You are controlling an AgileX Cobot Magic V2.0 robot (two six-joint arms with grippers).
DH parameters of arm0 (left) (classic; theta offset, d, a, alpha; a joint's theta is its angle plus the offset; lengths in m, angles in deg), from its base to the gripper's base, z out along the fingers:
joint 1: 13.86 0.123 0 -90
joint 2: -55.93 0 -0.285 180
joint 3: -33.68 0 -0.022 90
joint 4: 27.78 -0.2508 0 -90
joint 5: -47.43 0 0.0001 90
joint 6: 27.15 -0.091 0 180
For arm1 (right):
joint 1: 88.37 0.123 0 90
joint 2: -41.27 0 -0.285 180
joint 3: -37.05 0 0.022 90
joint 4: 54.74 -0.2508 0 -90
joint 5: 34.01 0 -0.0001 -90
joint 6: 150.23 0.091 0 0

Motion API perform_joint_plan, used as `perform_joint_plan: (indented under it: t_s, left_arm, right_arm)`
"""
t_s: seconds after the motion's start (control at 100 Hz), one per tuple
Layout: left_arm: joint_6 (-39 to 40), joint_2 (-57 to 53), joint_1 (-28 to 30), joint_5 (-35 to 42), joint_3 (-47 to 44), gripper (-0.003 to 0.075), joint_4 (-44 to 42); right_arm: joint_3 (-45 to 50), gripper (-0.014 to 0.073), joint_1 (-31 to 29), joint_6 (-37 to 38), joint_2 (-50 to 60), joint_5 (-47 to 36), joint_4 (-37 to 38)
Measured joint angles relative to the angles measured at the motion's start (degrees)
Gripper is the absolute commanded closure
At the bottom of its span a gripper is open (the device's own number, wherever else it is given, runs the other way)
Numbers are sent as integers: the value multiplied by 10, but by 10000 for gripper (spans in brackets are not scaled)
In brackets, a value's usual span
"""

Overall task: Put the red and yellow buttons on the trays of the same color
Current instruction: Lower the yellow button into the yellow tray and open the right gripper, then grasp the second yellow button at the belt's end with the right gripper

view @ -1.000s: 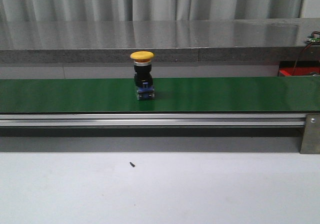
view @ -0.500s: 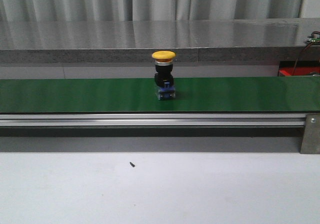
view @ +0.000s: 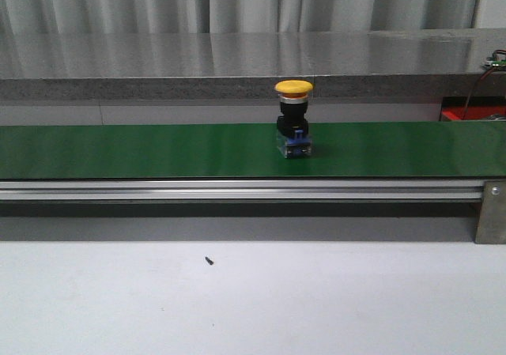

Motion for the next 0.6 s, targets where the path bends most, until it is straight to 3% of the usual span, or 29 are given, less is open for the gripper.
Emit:
perform_joint_plan:
  t_s: [0.33,0.6]
  left_arm:
    - [0,0,0,0,0,740,0]
    - [0,0,0,0,0,740,0]
  right_arm:
    - [0,125,17,-28,109,39,-64]
    - [0,123,138,-97,140,77,-84]
